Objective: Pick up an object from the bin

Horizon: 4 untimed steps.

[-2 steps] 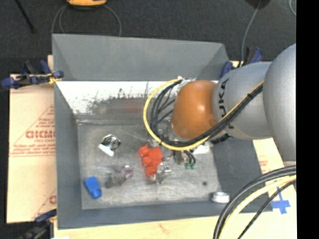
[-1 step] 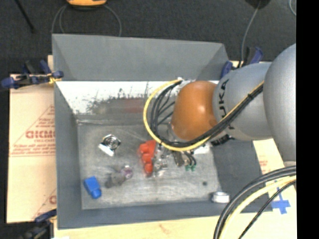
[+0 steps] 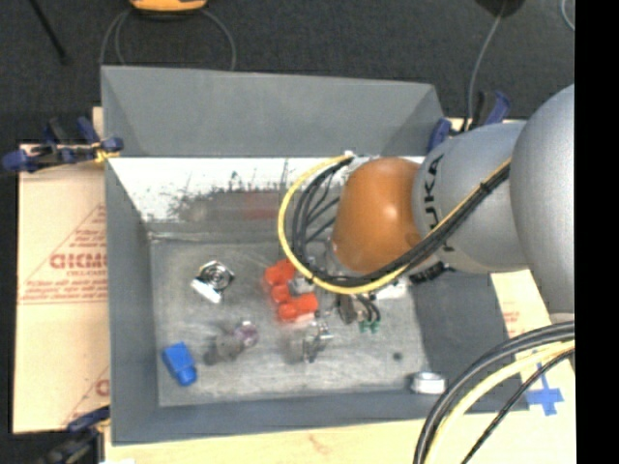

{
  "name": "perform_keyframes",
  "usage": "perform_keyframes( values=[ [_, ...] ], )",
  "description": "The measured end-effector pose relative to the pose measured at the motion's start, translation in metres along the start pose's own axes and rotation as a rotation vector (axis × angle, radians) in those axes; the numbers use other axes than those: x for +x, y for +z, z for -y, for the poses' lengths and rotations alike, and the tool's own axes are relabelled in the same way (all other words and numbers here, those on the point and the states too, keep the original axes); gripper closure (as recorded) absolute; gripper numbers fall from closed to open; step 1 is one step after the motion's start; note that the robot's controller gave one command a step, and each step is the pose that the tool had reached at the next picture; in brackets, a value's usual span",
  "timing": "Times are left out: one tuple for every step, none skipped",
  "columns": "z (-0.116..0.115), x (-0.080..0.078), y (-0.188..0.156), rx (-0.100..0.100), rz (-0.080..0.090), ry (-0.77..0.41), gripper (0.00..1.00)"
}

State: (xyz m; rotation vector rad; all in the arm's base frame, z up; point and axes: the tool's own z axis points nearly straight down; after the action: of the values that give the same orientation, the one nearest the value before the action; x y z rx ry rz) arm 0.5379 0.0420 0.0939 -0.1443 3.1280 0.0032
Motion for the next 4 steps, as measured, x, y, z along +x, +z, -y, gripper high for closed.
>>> perform_keyframes(
  values=[
    [0.016, -0.018, 0.001, 0.004, 0.032, -0.026, 0.0],
    [0.02, -0.01, 0.014, 0.004, -0.009, 0.122, 0.0],
    [-0.019, -0.02, 0.019, 0.006, 0.003, -0.054, 0.0],
    [-0.02, -0.023, 0.017, 0.004, 0.009, -0.052, 1.0]
  ],
)
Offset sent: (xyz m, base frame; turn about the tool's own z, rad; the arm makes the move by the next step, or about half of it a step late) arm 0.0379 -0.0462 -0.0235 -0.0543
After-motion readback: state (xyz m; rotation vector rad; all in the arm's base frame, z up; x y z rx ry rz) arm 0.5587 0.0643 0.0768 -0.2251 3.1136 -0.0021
